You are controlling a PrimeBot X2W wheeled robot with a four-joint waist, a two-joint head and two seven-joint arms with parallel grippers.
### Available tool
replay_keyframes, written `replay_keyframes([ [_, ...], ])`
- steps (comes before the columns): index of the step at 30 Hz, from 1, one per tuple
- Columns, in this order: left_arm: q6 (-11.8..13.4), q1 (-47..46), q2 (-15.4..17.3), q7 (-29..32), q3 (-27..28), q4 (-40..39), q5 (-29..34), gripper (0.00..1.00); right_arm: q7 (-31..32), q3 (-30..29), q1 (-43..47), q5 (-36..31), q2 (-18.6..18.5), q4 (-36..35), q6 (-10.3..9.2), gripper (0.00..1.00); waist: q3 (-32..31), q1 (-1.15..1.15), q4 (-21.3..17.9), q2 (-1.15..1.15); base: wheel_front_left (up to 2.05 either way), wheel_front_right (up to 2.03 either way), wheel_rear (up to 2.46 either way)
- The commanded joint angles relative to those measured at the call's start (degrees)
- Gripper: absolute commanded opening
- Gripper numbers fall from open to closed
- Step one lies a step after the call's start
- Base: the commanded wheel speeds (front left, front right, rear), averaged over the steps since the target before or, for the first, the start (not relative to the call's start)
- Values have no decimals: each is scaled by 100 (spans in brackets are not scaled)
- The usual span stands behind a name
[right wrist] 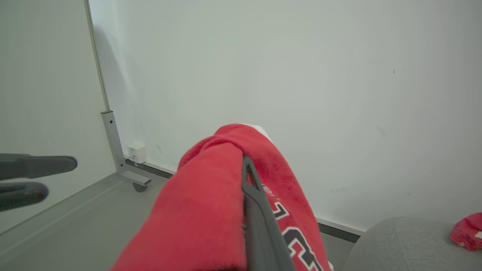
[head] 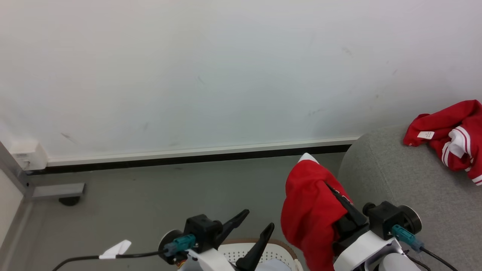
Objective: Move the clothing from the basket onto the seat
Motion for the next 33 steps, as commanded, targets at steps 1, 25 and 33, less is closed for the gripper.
replay_keyframes([
  [1, -8, -65, 5, -60, 10, 33, 59, 100, -16, -34, 54, 48, -18, -37, -15, 0, 2, 0, -26, 0, 0, 0, 0],
  [25, 74, -197, -11, -417, -31, 207, 39, 100, -17, -162, -295, 51, -237, -333, -15, 0, 283, 0, -1591, 0, 0, 0, 0],
  [33, 38, -421, -39, -426, -150, 210, 123, 100, -17, -539, -262, 47, -439, -595, -15, 0, 591, 0, -2411, 0, 0, 0, 0],
])
